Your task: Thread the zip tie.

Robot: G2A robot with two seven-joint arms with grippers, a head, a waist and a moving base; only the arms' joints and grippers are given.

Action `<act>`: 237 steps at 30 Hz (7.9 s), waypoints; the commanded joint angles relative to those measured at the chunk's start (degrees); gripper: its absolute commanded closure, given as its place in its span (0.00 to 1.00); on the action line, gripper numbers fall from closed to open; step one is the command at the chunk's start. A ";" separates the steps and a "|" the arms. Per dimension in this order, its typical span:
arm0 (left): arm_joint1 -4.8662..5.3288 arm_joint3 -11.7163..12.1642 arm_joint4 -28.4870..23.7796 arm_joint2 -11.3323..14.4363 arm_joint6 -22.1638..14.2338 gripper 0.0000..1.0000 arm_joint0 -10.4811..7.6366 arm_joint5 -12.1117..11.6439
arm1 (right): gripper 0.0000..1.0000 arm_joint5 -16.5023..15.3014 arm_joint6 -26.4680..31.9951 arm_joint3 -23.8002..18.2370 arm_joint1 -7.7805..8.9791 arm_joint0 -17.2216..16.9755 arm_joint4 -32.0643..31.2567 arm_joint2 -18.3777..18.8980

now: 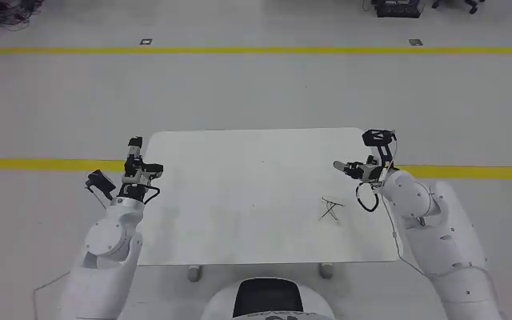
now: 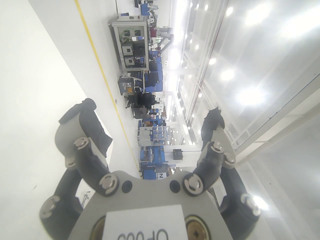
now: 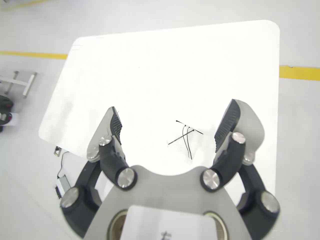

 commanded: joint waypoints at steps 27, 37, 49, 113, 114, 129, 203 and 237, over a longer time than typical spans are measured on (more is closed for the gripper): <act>0.00 0.00 0.00 0.00 0.00 0.00 0.00 0.00 | 0.00 -4.28 18.17 1.21 -0.50 6.34 -13.21 -12.68; 0.00 0.00 0.00 0.00 0.00 0.00 0.00 0.00 | 0.00 -4.81 18.89 1.93 -0.52 6.08 -13.25 -13.27; 0.00 0.00 0.00 0.00 0.00 0.00 0.00 0.00 | 0.00 -2.73 22.97 13.95 -2.59 13.55 -12.16 -21.38; 0.00 0.00 0.00 0.00 0.00 0.00 0.00 0.00 | 0.00 0.86 23.73 16.29 -3.00 12.40 -11.71 -21.67; 0.00 0.00 0.00 0.00 0.00 0.00 0.00 0.00 | 0.00 1.04 22.64 16.81 -2.98 12.12 -11.69 -21.45; 0.00 0.00 0.00 0.00 0.00 0.00 0.00 0.00 | 0.58 0.79 21.14 17.03 -2.83 11.26 -12.54 -20.59; 0.00 0.00 0.00 0.00 0.00 0.00 0.00 0.00 | 0.88 1.97 13.80 37.28 -7.50 19.02 -11.59 -28.14; 0.00 0.00 0.00 0.00 0.00 0.00 0.00 0.00 | 1.00 2.49 12.51 41.33 -9.15 21.07 -12.38 -29.24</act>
